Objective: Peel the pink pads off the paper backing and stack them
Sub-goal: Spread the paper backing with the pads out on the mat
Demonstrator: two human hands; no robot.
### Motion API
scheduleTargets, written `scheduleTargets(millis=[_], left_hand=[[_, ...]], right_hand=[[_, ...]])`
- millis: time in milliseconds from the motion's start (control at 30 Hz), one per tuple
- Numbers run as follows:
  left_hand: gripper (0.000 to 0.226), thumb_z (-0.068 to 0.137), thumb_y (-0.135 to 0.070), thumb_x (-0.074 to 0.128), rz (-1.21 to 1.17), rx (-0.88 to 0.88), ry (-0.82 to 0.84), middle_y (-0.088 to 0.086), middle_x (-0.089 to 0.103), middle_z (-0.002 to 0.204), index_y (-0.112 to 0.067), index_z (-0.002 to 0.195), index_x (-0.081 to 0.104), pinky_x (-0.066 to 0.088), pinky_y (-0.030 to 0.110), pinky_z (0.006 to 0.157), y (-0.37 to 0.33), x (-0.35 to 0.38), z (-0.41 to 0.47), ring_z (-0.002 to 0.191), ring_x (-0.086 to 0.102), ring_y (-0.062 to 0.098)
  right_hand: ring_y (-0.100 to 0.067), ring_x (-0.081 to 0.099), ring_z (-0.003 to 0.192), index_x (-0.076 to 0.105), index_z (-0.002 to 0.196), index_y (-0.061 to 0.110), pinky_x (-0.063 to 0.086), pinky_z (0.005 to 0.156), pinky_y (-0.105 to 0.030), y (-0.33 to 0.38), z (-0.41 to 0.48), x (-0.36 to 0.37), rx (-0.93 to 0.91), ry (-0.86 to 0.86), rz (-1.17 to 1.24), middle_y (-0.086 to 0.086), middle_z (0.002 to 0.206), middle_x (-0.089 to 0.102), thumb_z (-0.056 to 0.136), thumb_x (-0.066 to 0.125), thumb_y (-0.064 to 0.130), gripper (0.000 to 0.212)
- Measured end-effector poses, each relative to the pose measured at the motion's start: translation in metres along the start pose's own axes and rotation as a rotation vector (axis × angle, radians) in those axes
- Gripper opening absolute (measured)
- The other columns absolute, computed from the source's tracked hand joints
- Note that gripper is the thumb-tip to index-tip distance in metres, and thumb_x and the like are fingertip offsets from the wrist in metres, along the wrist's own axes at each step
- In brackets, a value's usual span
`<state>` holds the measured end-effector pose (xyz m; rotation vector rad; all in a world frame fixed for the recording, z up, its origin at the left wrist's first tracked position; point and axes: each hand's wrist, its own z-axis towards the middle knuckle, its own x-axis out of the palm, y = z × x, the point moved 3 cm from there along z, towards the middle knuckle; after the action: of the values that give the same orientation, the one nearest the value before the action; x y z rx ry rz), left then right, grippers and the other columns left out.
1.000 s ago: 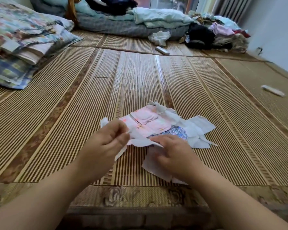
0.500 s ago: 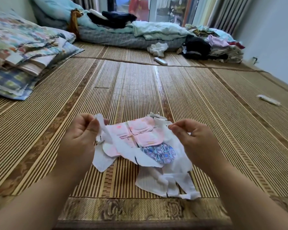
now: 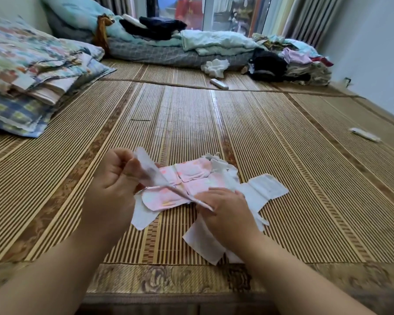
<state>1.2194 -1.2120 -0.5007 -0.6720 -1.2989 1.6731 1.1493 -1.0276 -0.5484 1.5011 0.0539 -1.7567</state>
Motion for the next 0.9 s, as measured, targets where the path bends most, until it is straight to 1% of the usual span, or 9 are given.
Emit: scheduleTargets(millis=[100, 167, 200, 333, 433, 533, 700, 800, 900], left_hand=[[0.024, 0.096, -0.025, 0.053, 0.003, -0.012, -0.123, 0.000, 0.069, 0.086, -0.040, 0.077, 0.057, 0.051, 0.055, 0.087, 0.007, -0.016, 0.008, 0.088, 0.064, 0.028], [0.025, 0.095, -0.023, 0.052, 0.009, 0.008, -0.191, -0.012, 0.069, 0.084, -0.042, 0.078, 0.058, 0.050, 0.049, 0.082, 0.006, -0.021, 0.011, 0.086, 0.060, 0.021], [0.025, 0.093, -0.024, 0.053, 0.011, 0.028, -0.205, -0.014, 0.070, 0.086, -0.043, 0.078, 0.058, 0.048, 0.043, 0.078, 0.005, -0.023, 0.012, 0.084, 0.060, 0.017], [0.008, 0.090, -0.043, 0.051, 0.097, 0.144, -0.092, -0.015, 0.070, 0.094, -0.046, 0.083, 0.055, 0.048, 0.023, 0.075, -0.003, -0.021, 0.010, 0.084, 0.061, 0.001], [0.010, 0.091, -0.040, 0.048, 0.286, 0.219, 0.055, -0.011, 0.066, 0.099, -0.046, 0.082, 0.051, 0.044, 0.006, 0.074, -0.002, -0.014, 0.009, 0.087, 0.058, -0.009], [0.012, 0.086, -0.037, 0.047, 0.509, 0.187, 0.189, -0.018, 0.063, 0.106, -0.045, 0.078, 0.050, 0.044, 0.018, 0.078, 0.010, -0.009, 0.007, 0.100, 0.057, -0.002], [0.024, 0.086, -0.018, 0.059, 0.712, 0.136, 0.402, -0.019, 0.058, 0.105, -0.040, 0.081, 0.055, 0.033, 0.005, 0.078, 0.035, -0.011, 0.003, 0.106, 0.041, -0.017], [0.025, 0.085, -0.021, 0.062, 0.815, 0.115, 0.532, -0.024, 0.056, 0.103, -0.045, 0.084, 0.054, 0.032, 0.011, 0.079, 0.047, -0.014, -0.001, 0.106, 0.042, -0.011], [0.018, 0.086, -0.030, 0.062, 0.935, 0.068, 0.658, -0.033, 0.050, 0.104, -0.045, 0.084, 0.052, 0.032, 0.016, 0.080, 0.055, -0.018, -0.008, 0.105, 0.038, -0.008]], right_hand=[[0.006, 0.044, 0.056, 0.049, 0.059, 0.039, 0.038, 0.075, -0.038, 0.009, 0.002, -0.032, -0.017, -0.187, 0.167, 0.024, 0.051, 0.049, 0.087, 0.060, 0.024, 0.034], [0.009, 0.055, 0.064, 0.066, 0.069, 0.036, 0.041, 0.088, -0.048, 0.016, 0.000, -0.052, -0.071, -0.307, 0.127, 0.021, 0.065, 0.067, 0.083, 0.065, 0.023, 0.018], [0.000, 0.064, 0.073, 0.073, 0.080, 0.028, 0.036, 0.096, -0.055, 0.016, -0.001, -0.060, -0.108, -0.379, 0.061, 0.014, 0.078, 0.073, 0.080, 0.068, 0.022, 0.008], [-0.011, 0.066, 0.092, 0.076, 0.095, 0.017, 0.024, 0.105, -0.055, -0.001, -0.003, -0.086, -0.111, -0.527, -0.053, 0.001, 0.097, 0.075, 0.076, 0.066, 0.011, 0.022], [-0.017, 0.067, 0.098, 0.077, 0.092, 0.017, 0.030, 0.101, -0.064, -0.030, -0.007, -0.092, -0.066, -0.519, -0.140, -0.001, 0.099, 0.074, 0.079, 0.066, 0.009, 0.018], [-0.022, 0.068, 0.097, 0.077, 0.080, 0.015, 0.028, 0.103, -0.062, -0.062, -0.015, -0.089, 0.012, -0.486, -0.175, -0.003, 0.094, 0.075, 0.079, 0.070, 0.005, 0.012], [-0.025, 0.070, 0.079, 0.075, 0.081, 0.010, 0.037, 0.094, -0.066, -0.094, -0.030, -0.082, 0.050, -0.461, -0.281, -0.007, 0.084, 0.075, 0.075, 0.072, -0.006, 0.017], [-0.029, 0.066, 0.071, 0.075, 0.076, 0.008, 0.052, 0.078, -0.051, -0.098, -0.035, -0.077, -0.001, -0.397, -0.305, -0.008, 0.076, 0.073, 0.069, 0.075, -0.009, 0.019], [-0.025, 0.063, 0.071, 0.074, 0.066, 0.011, 0.054, 0.069, -0.041, -0.099, -0.040, -0.071, -0.009, -0.244, -0.282, -0.005, 0.075, 0.069, 0.065, 0.079, -0.005, 0.017]])
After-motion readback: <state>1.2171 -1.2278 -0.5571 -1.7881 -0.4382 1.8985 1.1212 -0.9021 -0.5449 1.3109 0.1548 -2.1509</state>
